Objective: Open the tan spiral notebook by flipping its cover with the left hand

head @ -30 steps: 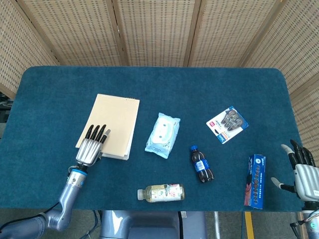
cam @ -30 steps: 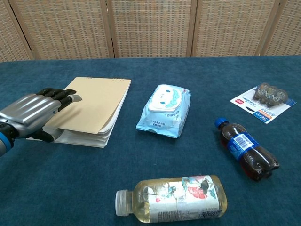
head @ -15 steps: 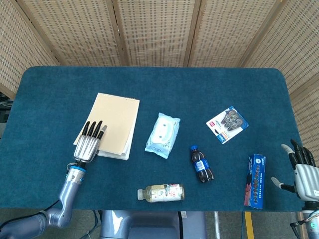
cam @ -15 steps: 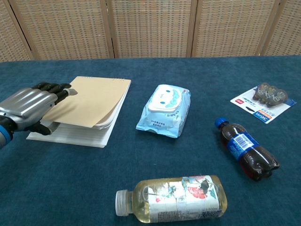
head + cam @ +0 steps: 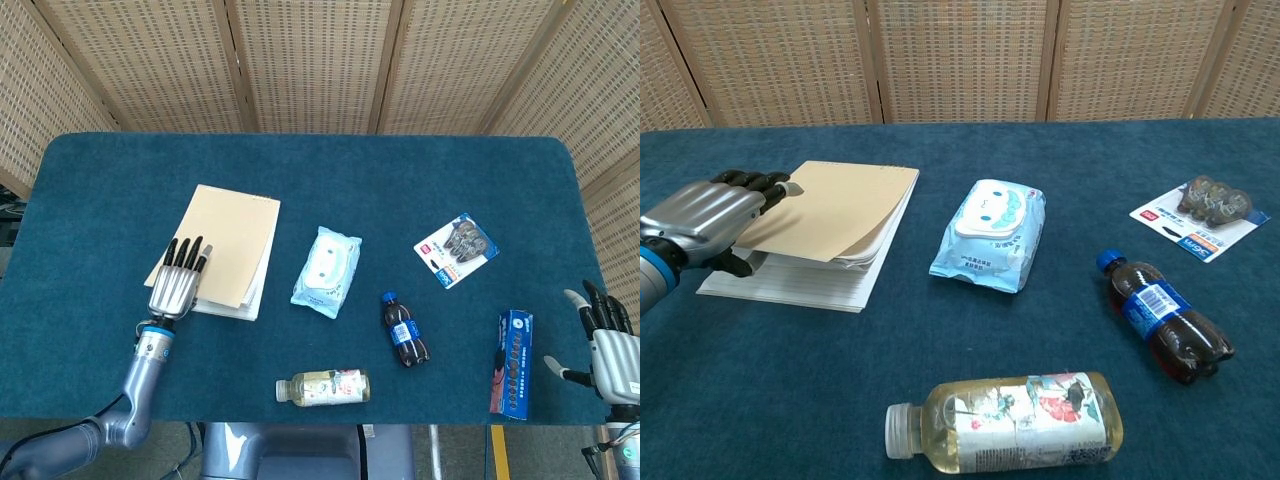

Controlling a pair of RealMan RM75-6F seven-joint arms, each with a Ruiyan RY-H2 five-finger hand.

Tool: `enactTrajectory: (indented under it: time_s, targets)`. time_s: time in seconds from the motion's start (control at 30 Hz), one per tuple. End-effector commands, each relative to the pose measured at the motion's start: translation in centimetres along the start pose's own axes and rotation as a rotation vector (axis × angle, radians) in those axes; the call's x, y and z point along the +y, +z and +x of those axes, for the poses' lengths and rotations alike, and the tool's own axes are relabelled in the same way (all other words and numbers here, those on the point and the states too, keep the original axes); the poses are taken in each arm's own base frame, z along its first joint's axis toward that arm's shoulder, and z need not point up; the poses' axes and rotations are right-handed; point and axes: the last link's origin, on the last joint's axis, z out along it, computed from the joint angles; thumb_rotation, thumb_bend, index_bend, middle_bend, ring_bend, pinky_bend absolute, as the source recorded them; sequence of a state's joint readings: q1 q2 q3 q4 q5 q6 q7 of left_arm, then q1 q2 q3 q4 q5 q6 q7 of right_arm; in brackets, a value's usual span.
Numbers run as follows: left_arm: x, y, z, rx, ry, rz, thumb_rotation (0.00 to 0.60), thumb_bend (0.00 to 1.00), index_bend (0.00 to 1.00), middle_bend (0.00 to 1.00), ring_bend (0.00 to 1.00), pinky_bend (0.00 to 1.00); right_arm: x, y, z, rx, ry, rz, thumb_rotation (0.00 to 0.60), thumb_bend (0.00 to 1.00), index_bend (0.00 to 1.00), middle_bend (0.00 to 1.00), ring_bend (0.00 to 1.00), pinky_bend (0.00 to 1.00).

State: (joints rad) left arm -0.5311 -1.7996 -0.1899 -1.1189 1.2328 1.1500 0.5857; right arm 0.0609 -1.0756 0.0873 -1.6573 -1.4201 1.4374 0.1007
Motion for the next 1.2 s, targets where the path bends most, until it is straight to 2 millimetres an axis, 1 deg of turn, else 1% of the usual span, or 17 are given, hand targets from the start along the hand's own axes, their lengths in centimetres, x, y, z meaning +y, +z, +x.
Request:
enactTrajectory:
  time_s: [0.03,0.37,0.57,0.67,0.83,0.97,1.1,1.2]
  targets:
    - [0.0,0.3,0.2,0.008,-0.006,0.008,0.6,0.53,0.0,0.0,0.0,0.0,0.0,0.0,0.0,0.0,0.0,0.0,0.6,0.16,0.11,0.0,0.0,0.0]
    - [-0.2,1.4,0.8,0.004,0.003,0.022,0.6,0.53,0.0,0.0,0.0,0.0,0.0,0.0,0.0,-0.002,0.002,-0.001,0.6,0.16,0.11,0.0,0.0,0.0]
    - [-0.3,1.9,0.8,-0.015,-0.004,0.032,0.6,0.53,0.05,0.0,0.0,0.0,0.0,0.0,0.0,-0.004,0.004,-0.002,0.6,0.16,0.11,0.0,0.0,0.0]
    - [-0.2,2.0,0.9,-0.01,-0.008,0.033,0.6,0.53,0.12,0.0,0.0,0.0,0.0,0.0,0.0,-0.003,0.003,0.0,0.6,0.16,0.11,0.0,0.0,0.0]
    - [-0.1,2.0,1.0,0.008,-0.014,0.033,0.6,0.54,0.33,0.0,0.0,0.0,0.0,0.0,0.0,-0.001,0.003,0.001,0.6,0.16,0.11,0.0,0.0,0.0]
    - [0.0,2.1,1.1,0.022,-0.015,0.034,0.6,0.54,0.43,0.0,0.0,0.0,0.0,0.0,0.0,-0.001,0.003,0.001,0.6,0.16,0.11,0.0,0.0,0.0]
    - [-0.1,2.2,1.3,0.046,-0.019,0.036,0.6,0.55,0.57,0.0,0.0,0.0,0.0,0.0,0.0,-0.001,0.003,0.001,0.6,0.16,0.11,0.0,0.0,0.0]
    - [-0.2,2.2,1.5,0.06,-0.021,0.038,0.6,0.56,0.64,0.0,0.0,0.0,0.0,0.0,0.0,0.0,0.005,0.0,0.6,0.16,0.11,0.0,0.0,0.0]
